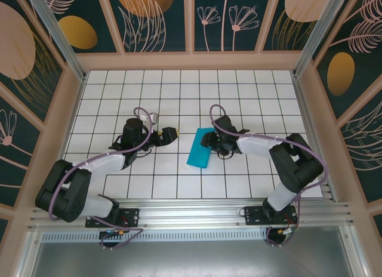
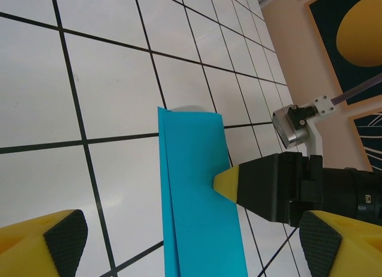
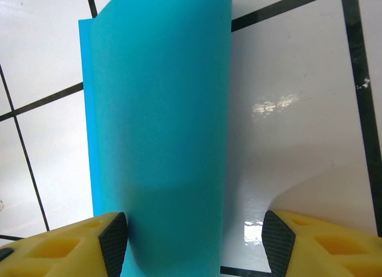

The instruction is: Fold a paper plane with a square sheet of paper (pick it up from the middle)

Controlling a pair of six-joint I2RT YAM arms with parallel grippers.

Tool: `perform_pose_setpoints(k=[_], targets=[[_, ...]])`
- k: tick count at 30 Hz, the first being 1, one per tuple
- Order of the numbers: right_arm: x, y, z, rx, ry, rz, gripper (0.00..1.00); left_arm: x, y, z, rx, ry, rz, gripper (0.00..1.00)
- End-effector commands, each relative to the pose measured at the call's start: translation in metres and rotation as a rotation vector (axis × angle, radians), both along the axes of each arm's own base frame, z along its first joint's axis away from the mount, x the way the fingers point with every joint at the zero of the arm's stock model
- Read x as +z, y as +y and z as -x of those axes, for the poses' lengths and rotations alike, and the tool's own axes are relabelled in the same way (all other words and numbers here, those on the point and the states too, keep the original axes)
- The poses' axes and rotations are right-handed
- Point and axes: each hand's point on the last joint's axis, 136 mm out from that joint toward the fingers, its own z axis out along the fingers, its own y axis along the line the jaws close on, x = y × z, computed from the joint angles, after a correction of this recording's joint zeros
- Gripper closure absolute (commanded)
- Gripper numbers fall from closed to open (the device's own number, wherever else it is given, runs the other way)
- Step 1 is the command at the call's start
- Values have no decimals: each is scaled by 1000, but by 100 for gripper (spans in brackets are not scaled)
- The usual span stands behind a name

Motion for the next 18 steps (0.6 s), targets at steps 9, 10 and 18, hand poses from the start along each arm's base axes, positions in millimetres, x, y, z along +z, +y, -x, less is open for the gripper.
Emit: perform_pose_setpoints(k=[9, 10, 18], targets=[[-16, -3, 1, -27, 48, 52, 30, 4, -9, -12, -25, -46, -3, 9], [-17, -5, 0, -31, 55, 73, 30, 5, -9, -13, -24, -52, -3, 9], [-33, -10, 3, -30, 108, 169, 28, 5, -8, -10, -32, -59, -15, 9]])
